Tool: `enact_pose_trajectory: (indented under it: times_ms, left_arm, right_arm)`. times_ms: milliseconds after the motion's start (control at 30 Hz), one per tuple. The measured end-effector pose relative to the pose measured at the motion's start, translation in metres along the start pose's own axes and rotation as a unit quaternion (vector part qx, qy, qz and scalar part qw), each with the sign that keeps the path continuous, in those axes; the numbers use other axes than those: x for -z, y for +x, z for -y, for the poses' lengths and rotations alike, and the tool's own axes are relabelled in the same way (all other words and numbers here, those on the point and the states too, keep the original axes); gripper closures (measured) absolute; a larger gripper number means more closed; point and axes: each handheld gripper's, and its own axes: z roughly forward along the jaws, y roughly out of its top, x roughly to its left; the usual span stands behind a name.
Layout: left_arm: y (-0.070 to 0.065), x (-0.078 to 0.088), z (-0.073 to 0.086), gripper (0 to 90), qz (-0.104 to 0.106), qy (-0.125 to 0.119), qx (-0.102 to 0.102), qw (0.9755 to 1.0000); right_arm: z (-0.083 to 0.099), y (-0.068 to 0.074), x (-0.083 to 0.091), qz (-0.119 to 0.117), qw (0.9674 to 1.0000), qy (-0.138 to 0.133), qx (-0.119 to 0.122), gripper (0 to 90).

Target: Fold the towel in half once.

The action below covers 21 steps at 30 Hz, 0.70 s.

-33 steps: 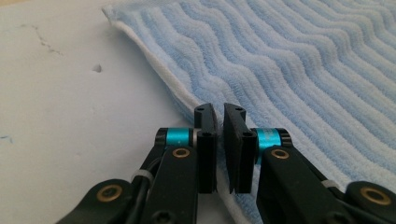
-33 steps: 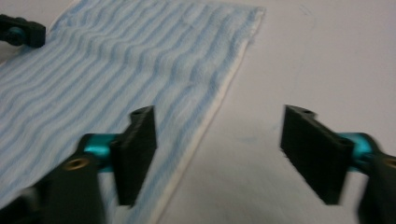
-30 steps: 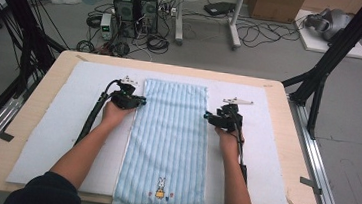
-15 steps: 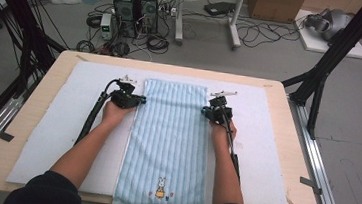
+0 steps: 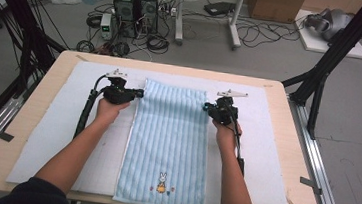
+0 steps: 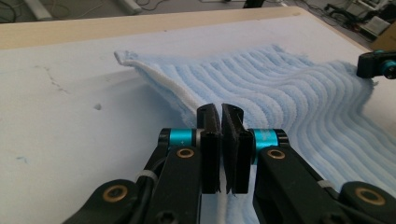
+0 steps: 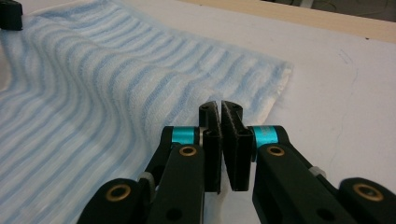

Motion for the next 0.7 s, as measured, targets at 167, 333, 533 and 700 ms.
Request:
enact_pose_trajectory:
  times_ms: [167, 333, 533, 700]
  left_arm:
    - [-0.016, 0.020, 0.013, 85.6, 0.025, -0.010, -0.013, 0.9996]
    - [-0.031, 0.036, 0.028, 85.4, 0.036, -0.004, -0.033, 0.9988]
    - [-0.041, 0.049, 0.045, 85.3, 0.050, -0.008, -0.033, 0.9982]
    - [-0.045, 0.057, 0.057, 85.2, 0.056, -0.007, -0.035, 0.9978]
  right_arm:
    - [0.013, 0.010, 0.019, -0.019, 0.9998, -0.010, 0.007, 86.7]
    - [0.027, 0.020, 0.033, -0.037, 0.9992, 0.006, 0.010, 86.6]
    - [0.043, 0.039, 0.049, -0.038, 0.9982, 0.007, 0.046, 86.5]
    - [0.054, 0.045, 0.062, -0.045, 0.9982, 0.000, 0.040, 86.5]
